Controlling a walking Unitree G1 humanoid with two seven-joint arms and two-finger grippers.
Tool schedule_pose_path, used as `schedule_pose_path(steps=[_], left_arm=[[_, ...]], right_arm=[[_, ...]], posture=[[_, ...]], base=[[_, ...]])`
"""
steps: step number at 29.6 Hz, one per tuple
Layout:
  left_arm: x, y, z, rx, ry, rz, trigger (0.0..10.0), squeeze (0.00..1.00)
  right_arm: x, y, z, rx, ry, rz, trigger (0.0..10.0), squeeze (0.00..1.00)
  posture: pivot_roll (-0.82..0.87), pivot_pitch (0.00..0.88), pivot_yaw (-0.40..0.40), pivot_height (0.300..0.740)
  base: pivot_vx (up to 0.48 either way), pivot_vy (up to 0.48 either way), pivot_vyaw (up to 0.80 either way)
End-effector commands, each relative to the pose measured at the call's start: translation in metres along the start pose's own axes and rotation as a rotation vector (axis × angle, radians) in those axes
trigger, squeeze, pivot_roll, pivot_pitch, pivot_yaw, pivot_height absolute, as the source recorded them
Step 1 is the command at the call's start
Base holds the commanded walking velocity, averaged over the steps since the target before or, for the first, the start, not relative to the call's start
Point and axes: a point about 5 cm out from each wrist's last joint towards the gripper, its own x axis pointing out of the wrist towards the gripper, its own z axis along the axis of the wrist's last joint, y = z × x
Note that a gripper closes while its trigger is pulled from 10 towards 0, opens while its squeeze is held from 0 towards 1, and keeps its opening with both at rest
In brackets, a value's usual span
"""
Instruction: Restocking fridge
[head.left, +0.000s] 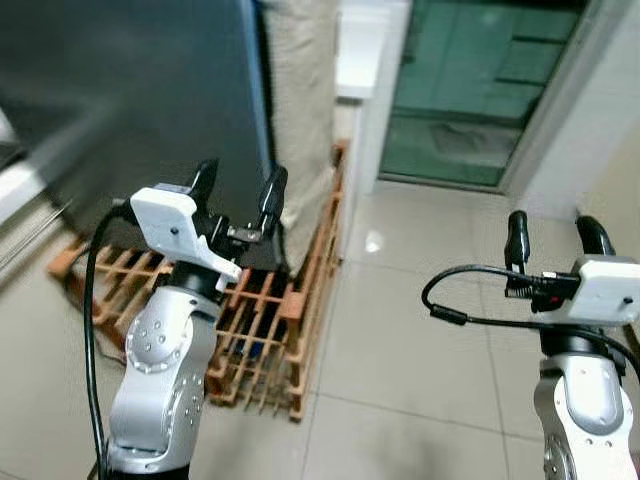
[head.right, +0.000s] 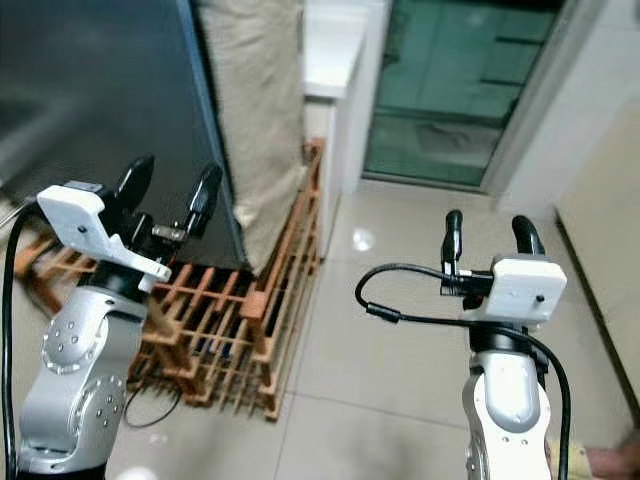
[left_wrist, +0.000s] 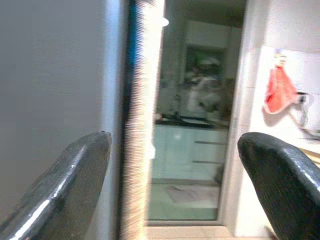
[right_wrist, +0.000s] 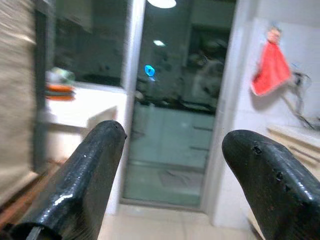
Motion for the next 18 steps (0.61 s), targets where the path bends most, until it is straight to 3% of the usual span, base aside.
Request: schedule_pose_path(steps=[1,11,16,18], left_arm=[[0.003,-0.003,0.008,0.002,-0.041,-0.014,10.0,0.00],[0.006,0.004,0.011,-0.002,-0.061,0.046,10.0,0.00],[0.009,0.009,0.009,-0.020,-0.049,0.088,10.0,0.00],[0.010,0.021,0.008,-0.046,-0.040,0.169,10.0,0.00]], right_arm=[[0.004,-0.001,0.001,-0.012,-0.009,0.009,10.0,0.00],[0.011,0.003,0.002,-0.026,-0.033,0.042,10.0,0.00],[0.015,0.003,0.003,-0.037,-0.044,0.048,10.0,0.00],[0.017,0.004,0.003,-0.040,-0.044,0.061,10.0,0.00]], posture=[[-0.09,0.000,0.024,0.731],[-0.08,0.000,0.018,0.731],[-0.08,0.000,0.016,0.731],[-0.08,0.000,0.012,0.731]], base=[[0.424,0.000,0.00],[0.415,0.000,0.00],[0.000,0.000,0.00],[0.000,0.000,0.00]])
